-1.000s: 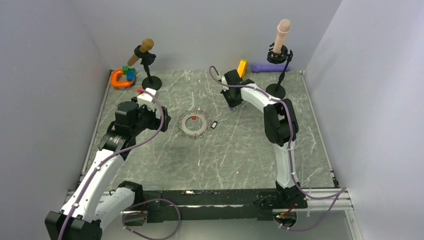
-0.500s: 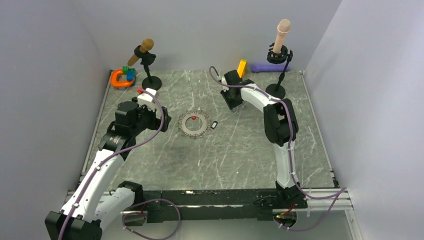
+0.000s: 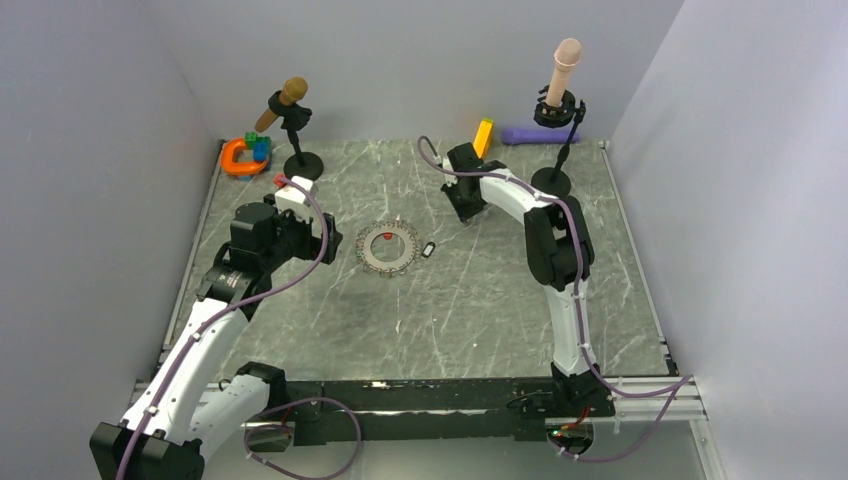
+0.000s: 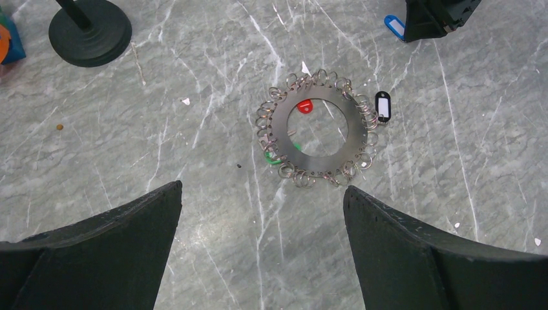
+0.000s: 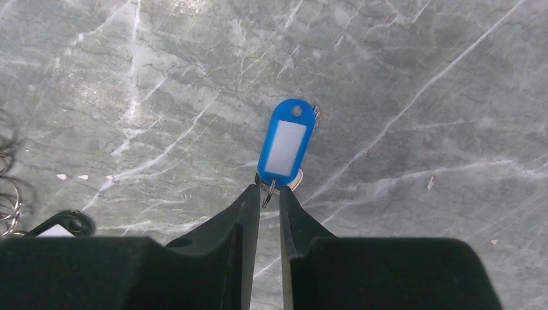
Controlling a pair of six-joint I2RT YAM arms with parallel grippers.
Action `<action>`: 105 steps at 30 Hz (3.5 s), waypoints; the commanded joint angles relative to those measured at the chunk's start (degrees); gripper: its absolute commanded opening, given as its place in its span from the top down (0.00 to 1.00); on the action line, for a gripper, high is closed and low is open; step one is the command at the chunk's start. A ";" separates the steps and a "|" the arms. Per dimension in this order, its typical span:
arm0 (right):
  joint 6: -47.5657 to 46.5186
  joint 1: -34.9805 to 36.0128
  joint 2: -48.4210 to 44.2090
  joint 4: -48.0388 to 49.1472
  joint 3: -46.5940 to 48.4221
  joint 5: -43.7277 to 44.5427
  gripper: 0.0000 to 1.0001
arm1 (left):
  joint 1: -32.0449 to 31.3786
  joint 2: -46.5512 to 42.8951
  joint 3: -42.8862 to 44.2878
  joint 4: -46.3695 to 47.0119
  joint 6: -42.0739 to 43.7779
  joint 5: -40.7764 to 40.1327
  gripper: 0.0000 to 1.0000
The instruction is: Put the keys on the keyring
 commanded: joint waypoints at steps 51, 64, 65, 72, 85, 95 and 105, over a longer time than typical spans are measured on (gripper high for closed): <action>-70.96 2.74 -52.09 -16.93 -48.25 -37.37 1.00 | -37.39 -3.65 -24.20 36.95 7.74 9.39 0.11; -92.72 3.52 -50.41 -26.25 -46.11 -69.15 1.00 | -38.90 3.14 -35.73 69.73 6.50 9.02 0.31; -96.45 3.47 -49.58 -29.35 -45.25 -71.15 1.00 | -38.85 4.83 -34.89 71.16 6.33 9.48 0.40; -112.00 3.35 -44.41 -40.85 -41.25 -77.68 1.00 | -40.13 15.30 -30.17 78.30 4.53 15.34 0.70; -88.04 2.22 -46.67 -23.65 -44.01 -72.96 1.00 | -45.18 20.08 -28.13 73.90 7.08 9.29 0.55; -61.31 4.07 -44.93 2.57 -51.29 -53.85 1.00 | -45.18 11.53 -34.79 67.46 7.22 0.86 0.51; -47.50 11.32 -37.26 10.43 -47.77 -41.21 1.00 | -45.22 1.06 -39.75 61.26 6.14 -5.30 0.48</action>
